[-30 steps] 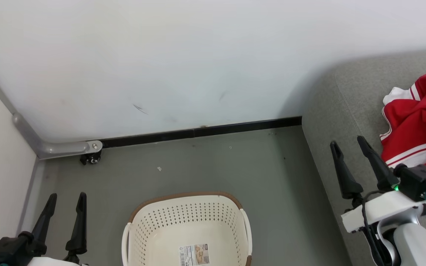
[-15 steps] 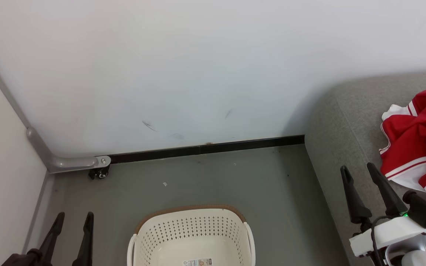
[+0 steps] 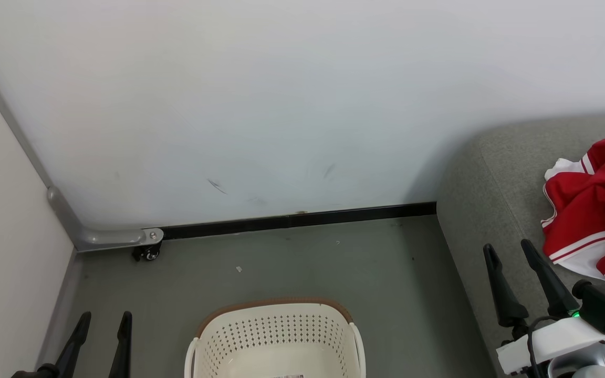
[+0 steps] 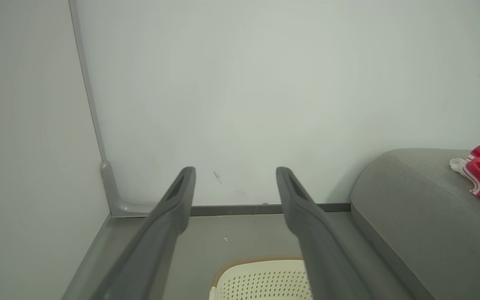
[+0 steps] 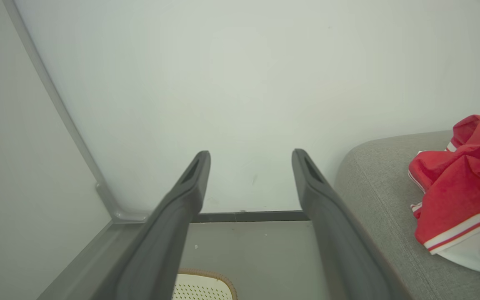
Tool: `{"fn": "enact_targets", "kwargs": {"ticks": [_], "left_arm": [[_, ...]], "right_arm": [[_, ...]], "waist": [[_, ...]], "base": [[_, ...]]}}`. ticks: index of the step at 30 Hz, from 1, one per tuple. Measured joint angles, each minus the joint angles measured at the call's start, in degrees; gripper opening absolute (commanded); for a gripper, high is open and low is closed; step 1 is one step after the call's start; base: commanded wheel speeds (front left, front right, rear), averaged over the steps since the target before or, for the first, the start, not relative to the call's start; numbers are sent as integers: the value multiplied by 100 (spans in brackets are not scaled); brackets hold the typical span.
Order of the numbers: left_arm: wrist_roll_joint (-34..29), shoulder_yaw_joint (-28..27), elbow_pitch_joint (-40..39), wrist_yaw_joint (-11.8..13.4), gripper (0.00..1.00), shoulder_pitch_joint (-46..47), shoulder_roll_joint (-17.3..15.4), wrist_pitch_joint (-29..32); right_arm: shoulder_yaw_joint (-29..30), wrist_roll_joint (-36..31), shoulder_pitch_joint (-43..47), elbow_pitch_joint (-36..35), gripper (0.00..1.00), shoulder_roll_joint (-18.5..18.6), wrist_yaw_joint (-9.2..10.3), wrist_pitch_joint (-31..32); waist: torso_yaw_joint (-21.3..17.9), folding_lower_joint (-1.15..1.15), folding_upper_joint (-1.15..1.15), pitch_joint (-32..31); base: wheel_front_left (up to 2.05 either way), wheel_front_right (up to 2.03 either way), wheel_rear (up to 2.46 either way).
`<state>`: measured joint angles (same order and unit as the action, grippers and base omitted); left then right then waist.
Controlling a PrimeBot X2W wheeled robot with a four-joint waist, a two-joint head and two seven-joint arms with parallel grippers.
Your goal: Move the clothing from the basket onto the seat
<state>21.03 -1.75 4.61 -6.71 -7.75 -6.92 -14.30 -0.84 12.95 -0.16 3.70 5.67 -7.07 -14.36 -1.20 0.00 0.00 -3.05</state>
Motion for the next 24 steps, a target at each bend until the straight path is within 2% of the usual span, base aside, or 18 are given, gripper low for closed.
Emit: {"fn": "enact_targets", "kwargs": {"ticks": [19, 20, 24], "left_arm": [[-59, -85, -58, -9, 100, -7, 66, 0], [-69, -87, -59, -9, 0, -7, 67, 0], [-45, -29, 205, -4, 0, -62, 230, 11]], "right_arm": [[-41, -11, 136, -80, 100, -15, 0, 0], [-40, -11, 136, -82, 0, -18, 0, 0], [-58, -5, 260, 164, 0, -109, 2, 21]], "waist": [[-11, 0, 0, -42], [-12, 0, 0, -44], [-12, 0, 0, -44]], "base": [[0, 0, 0], [0, 0, 0], [0, 0, 0]]}}
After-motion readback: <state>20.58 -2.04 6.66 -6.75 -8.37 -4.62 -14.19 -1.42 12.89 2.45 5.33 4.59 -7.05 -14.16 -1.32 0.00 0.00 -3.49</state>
